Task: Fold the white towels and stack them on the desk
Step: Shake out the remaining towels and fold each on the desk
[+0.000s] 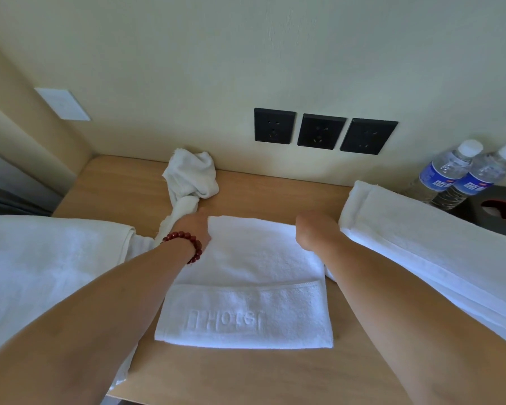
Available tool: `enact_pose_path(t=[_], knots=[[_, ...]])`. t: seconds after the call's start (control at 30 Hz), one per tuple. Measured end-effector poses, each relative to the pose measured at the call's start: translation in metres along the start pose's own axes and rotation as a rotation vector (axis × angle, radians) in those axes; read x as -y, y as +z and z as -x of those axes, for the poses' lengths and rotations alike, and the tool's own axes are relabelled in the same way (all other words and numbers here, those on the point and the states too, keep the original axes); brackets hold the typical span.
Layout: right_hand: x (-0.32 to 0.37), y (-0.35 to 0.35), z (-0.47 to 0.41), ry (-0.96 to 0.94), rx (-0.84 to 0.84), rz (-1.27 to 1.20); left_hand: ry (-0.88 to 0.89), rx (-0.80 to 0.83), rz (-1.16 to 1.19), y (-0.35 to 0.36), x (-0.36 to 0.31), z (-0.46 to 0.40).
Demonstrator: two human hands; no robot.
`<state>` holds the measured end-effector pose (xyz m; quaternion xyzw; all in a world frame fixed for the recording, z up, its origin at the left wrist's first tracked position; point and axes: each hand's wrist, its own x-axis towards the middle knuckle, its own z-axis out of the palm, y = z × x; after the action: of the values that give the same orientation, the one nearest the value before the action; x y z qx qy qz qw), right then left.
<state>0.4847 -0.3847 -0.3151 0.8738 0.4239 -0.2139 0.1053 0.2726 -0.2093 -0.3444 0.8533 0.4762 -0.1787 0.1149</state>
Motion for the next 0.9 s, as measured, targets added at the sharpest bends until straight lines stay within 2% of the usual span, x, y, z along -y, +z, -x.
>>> enact_pose_path(t=[0.1, 0.17, 0.33, 0.5, 0.67, 0.9], knots=[[-0.003, 0.003, 0.007, -0.015, -0.053, 0.051, 0.168, -0.084, 0.021, -0.005, -0.009, 0.013], [-0.005, 0.006, 0.009, 0.003, -0.071, 0.047, 0.175, -0.090, 0.007, -0.004, -0.006, 0.015], [-0.002, 0.011, 0.018, 0.023, -0.132, -0.001, 0.183, -0.116, -0.226, -0.010, 0.003, 0.021], [-0.004, 0.025, 0.036, -0.019, -0.324, -0.016, 0.185, -0.143, -0.211, -0.015, 0.014, 0.037], [-0.009, 0.039, 0.063, -0.078, -0.512, 0.001, 0.293, -0.274, -0.126, -0.001, 0.031, 0.062], [-0.016, 0.066, 0.114, -0.108, -0.577, 0.015, 0.434, -0.323, -0.193, 0.021, 0.056, 0.095]])
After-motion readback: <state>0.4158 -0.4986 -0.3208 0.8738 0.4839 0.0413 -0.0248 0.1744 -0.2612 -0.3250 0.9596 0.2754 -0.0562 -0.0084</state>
